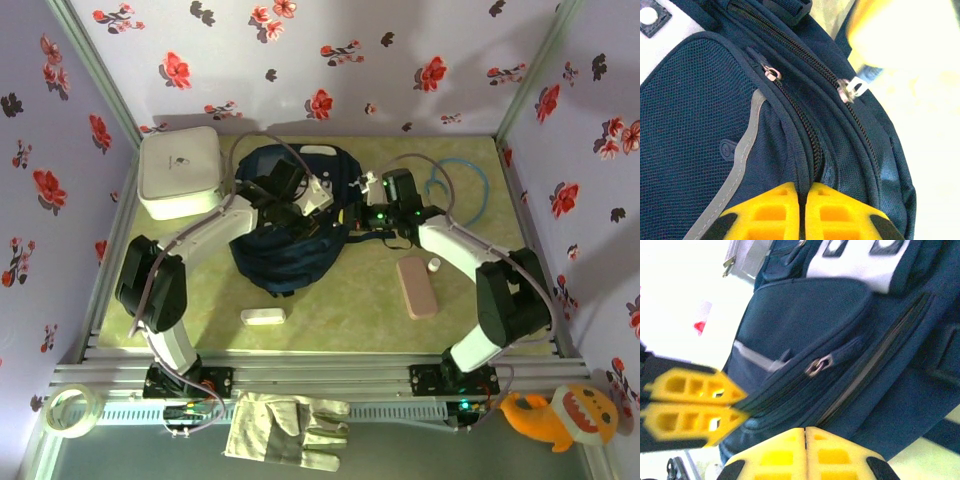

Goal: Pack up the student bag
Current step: Unzip the student bag at the top-center of the table.

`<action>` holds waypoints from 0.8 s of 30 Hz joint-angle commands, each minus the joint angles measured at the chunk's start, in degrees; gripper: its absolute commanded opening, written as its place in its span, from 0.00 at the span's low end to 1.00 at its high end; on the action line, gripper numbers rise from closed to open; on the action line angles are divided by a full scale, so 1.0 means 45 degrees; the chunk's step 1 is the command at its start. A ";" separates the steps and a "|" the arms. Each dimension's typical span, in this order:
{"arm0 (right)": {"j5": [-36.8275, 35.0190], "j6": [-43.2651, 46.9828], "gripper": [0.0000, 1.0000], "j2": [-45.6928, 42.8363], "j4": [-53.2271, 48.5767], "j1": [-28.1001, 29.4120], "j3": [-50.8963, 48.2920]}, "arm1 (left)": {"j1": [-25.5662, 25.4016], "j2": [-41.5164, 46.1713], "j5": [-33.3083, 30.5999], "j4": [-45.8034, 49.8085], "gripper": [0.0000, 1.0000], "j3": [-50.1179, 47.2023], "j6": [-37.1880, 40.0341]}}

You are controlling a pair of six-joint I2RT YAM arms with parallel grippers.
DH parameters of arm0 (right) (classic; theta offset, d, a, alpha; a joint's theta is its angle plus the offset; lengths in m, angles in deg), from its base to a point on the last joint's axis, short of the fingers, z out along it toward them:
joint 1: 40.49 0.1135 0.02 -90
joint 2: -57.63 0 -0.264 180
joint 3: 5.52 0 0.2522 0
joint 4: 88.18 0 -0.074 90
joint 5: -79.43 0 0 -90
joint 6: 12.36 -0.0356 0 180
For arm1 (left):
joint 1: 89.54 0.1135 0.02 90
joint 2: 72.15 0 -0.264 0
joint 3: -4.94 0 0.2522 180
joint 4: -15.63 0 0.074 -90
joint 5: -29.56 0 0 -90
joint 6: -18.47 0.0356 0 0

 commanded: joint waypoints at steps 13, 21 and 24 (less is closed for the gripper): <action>0.1082 -0.1272 0.00 -0.0687 0.2333 0.1157 -0.1395 | 0.0128 -0.1030 0.0893 -0.2872 0.07 0.0982 -0.2519; 0.0727 -0.2083 0.00 -0.0243 0.3998 0.1711 -0.2083 | 0.0158 -0.0996 0.0937 -0.3337 0.06 0.1230 -0.3037; -0.0467 -0.2125 0.15 -0.1197 0.3940 0.1487 -0.2521 | 0.0235 -0.0842 0.0938 -0.3365 0.06 0.1183 -0.3038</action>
